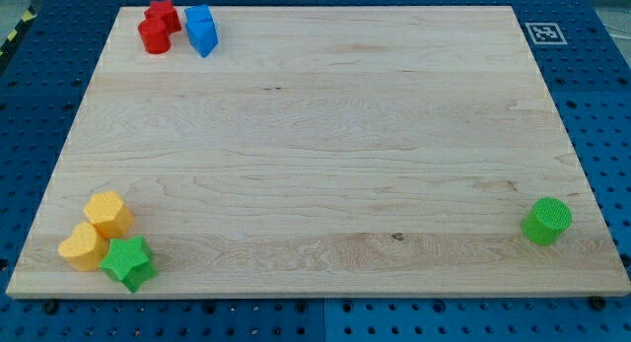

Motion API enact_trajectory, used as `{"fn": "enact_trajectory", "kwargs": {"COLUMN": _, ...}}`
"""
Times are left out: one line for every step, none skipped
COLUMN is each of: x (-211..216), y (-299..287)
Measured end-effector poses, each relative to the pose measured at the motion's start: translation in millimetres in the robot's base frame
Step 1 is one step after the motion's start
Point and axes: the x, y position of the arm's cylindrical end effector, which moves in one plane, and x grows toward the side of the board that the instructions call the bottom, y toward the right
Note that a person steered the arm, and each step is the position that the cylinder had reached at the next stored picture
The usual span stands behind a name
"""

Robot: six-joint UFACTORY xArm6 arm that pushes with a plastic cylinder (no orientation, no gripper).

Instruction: Move the green circle towards left

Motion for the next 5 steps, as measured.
{"fn": "enact_trajectory", "kwargs": {"x": -17.2, "y": -1.8}}
{"fn": "enact_trajectory", "kwargs": {"x": -23.0, "y": -32.1}}
{"fn": "enact_trajectory", "kwargs": {"x": -35.2, "y": -65.6}}
{"fn": "enact_trajectory", "kwargs": {"x": -40.6, "y": -81.9}}
{"fn": "enact_trajectory", "kwargs": {"x": -41.3, "y": -106.9}}
